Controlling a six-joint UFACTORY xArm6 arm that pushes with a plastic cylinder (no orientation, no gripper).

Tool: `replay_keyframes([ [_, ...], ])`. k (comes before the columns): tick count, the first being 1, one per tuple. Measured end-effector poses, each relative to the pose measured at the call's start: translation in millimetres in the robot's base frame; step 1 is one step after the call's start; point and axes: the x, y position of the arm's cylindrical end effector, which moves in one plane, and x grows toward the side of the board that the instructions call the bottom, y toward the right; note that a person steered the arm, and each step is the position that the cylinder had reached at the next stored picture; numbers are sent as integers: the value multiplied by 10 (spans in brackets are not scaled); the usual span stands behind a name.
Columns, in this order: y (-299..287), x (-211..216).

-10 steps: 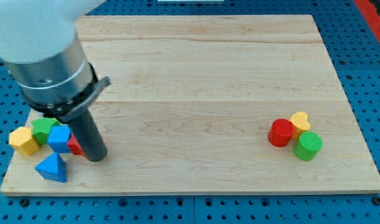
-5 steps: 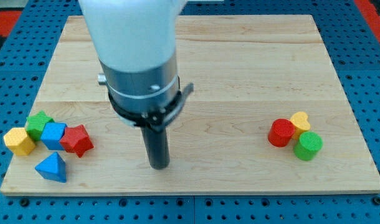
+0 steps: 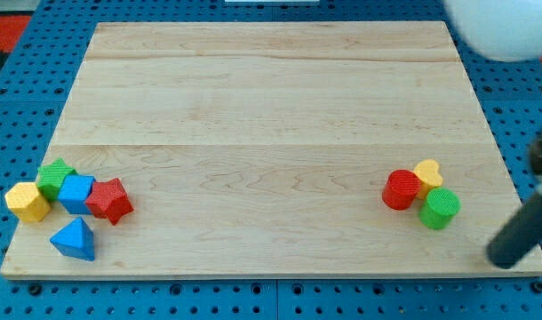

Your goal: Move your arm to the bottom right

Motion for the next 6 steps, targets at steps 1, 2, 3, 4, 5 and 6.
replay_keyframes([
  [1, 282, -276],
  [2, 282, -698],
  [3, 249, -796],
  [4, 227, -796],
  [5, 100, -796],
  [6, -341, -793],
])
